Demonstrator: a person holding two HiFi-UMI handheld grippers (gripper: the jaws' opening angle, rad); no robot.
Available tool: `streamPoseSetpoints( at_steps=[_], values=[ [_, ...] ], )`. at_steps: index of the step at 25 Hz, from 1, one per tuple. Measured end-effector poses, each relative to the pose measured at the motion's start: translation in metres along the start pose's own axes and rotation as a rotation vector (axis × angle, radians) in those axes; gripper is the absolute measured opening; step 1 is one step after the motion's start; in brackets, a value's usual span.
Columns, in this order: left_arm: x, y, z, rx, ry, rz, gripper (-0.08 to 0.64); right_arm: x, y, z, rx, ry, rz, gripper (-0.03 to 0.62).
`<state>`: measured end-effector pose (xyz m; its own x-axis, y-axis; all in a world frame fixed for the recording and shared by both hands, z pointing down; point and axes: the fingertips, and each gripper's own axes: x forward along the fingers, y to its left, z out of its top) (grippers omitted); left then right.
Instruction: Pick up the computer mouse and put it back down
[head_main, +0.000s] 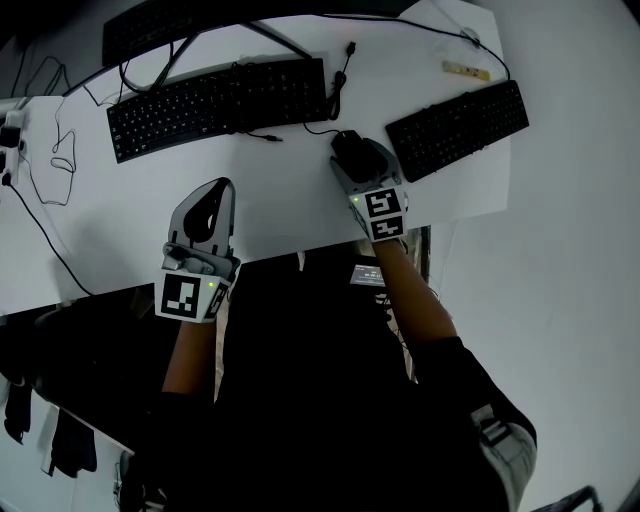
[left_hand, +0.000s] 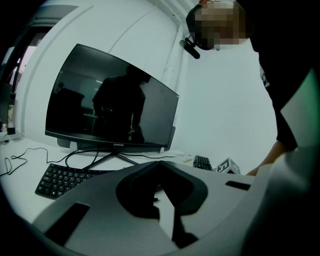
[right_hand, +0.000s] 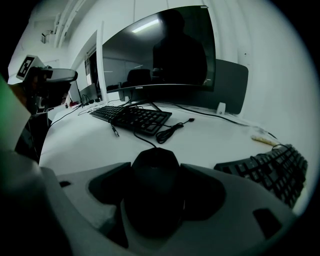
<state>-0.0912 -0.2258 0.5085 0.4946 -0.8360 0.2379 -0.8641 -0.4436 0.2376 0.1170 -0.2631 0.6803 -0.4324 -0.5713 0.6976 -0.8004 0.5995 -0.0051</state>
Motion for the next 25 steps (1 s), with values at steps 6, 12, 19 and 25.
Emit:
streamPoseSetpoints(
  at_steps=[6,12,19,25],
  values=[
    [-0.005,-0.009,-0.002,-0.012,-0.010,-0.010,-0.005,0.000,0.002,-0.001,0.022,0.013,0.035,0.312],
    [-0.013,-0.016,0.018,0.003,-0.044,-0.017,-0.006,-0.033,0.002,0.027,0.058,-0.070,0.055,0.316],
    [-0.021,-0.026,0.067,0.024,-0.133,-0.024,-0.005,-0.121,-0.001,0.131,0.047,-0.378,0.087,0.292],
    [-0.038,-0.042,0.112,0.048,-0.226,-0.031,-0.006,-0.210,0.004,0.218,-0.030,-0.630,0.080,0.164]
  ],
)
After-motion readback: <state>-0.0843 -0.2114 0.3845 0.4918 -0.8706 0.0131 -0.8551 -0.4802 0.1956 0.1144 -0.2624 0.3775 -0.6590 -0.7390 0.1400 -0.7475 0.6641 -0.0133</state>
